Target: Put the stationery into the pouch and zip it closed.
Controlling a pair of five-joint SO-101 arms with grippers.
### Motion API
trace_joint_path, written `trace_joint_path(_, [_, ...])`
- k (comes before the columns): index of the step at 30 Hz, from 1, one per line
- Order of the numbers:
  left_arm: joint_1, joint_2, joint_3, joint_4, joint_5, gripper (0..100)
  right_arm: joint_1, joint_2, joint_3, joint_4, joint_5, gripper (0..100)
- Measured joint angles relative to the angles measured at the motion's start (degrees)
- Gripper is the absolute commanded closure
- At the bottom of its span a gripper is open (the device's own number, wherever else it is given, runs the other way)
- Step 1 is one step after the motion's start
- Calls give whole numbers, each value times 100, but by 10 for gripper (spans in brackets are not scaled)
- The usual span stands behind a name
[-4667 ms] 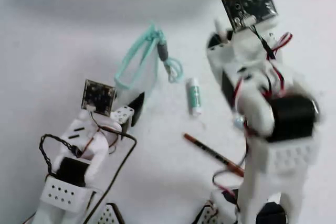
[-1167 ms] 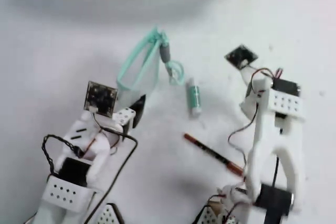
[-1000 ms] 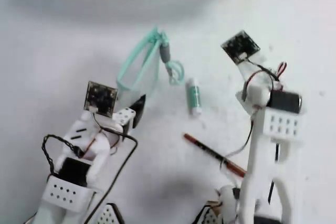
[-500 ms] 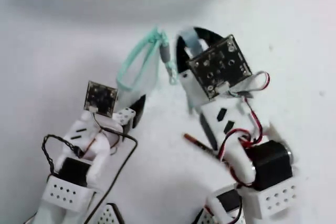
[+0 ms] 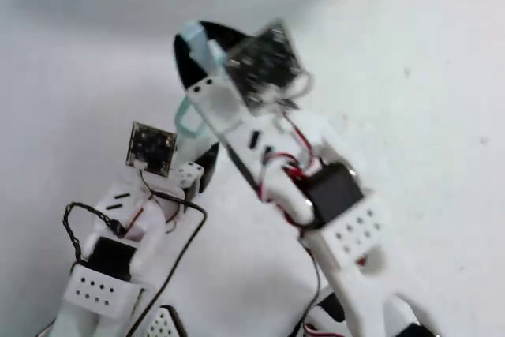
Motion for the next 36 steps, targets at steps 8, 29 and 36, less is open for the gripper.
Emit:
trace_joint_path(8, [-9,0,0,0,0,786,9,79,387,62,-475,981])
trace_joint_path(29, [9,0,0,0,0,785,105,-97,756,721,-501,802])
trace_joint_path(36, [9,0,0,0,0,785,193,-598,756,721,-501,924])
